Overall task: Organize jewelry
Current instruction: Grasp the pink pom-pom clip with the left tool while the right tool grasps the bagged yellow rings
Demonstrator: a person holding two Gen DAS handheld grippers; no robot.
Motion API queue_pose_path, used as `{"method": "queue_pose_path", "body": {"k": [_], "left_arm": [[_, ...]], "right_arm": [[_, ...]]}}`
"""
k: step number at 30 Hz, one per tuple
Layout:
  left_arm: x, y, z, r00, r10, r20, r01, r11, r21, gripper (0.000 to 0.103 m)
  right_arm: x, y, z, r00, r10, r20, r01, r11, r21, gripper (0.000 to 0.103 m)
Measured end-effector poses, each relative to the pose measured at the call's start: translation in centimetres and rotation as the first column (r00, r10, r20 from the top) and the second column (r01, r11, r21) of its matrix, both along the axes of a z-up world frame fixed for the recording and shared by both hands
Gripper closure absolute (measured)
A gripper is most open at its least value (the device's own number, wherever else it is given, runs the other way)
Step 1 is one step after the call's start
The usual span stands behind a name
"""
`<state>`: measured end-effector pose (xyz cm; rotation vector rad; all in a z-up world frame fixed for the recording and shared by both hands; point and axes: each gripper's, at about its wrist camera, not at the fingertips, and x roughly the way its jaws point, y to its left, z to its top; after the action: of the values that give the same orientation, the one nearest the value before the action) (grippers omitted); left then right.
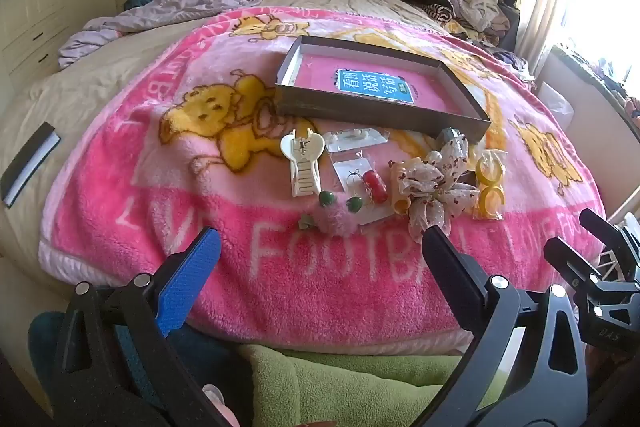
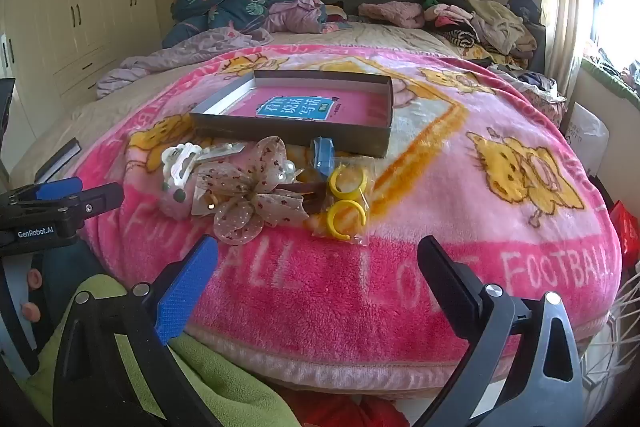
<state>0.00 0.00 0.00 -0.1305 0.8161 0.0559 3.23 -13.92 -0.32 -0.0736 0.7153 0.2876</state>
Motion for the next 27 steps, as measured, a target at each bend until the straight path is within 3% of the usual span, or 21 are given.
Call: {"method": "queue_pose_path", "body": {"k": [27], "left_arm": [[1.9,-0.3,-1.6,0.998,-0.029,-0.050,0.027,0.999,-0.028,0.011]], "right_arm": [[2.6,-1.1,-1.3,0.999,-0.016,-0.038,0.017,1.000,0.004,0.006]]}}
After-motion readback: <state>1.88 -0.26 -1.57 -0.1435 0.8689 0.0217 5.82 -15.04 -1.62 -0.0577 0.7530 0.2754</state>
